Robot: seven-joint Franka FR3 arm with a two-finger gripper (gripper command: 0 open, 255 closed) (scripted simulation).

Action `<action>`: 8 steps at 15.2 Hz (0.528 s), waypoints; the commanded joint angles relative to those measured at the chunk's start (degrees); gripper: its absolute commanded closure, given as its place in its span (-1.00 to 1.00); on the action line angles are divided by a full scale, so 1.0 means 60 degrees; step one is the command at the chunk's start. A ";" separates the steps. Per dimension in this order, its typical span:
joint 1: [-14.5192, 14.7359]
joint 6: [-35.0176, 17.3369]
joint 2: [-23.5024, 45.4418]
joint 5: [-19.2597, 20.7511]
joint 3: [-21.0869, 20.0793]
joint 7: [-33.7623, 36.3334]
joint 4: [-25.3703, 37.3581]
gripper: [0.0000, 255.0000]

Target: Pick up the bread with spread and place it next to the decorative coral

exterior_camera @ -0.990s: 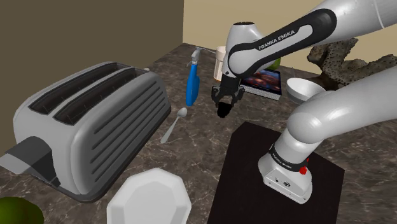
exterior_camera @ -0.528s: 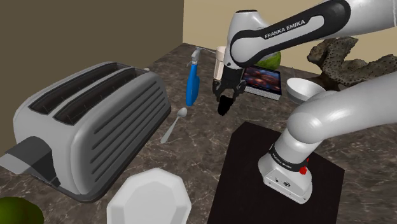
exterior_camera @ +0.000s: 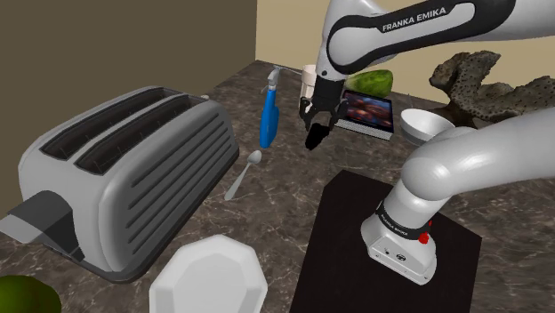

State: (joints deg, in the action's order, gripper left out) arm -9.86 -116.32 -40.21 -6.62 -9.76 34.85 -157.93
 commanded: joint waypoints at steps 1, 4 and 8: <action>0.0003 0.0304 -0.0124 0.0014 0.0021 0.0010 0.0174 1.00; -0.0009 0.0749 -0.0260 0.0050 0.0064 0.0011 0.0485 1.00; -0.0026 0.1321 -0.0394 0.0097 0.0119 0.0013 0.0923 1.00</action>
State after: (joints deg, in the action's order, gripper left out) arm -9.97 -109.23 -42.40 -6.13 -9.15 34.96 -153.03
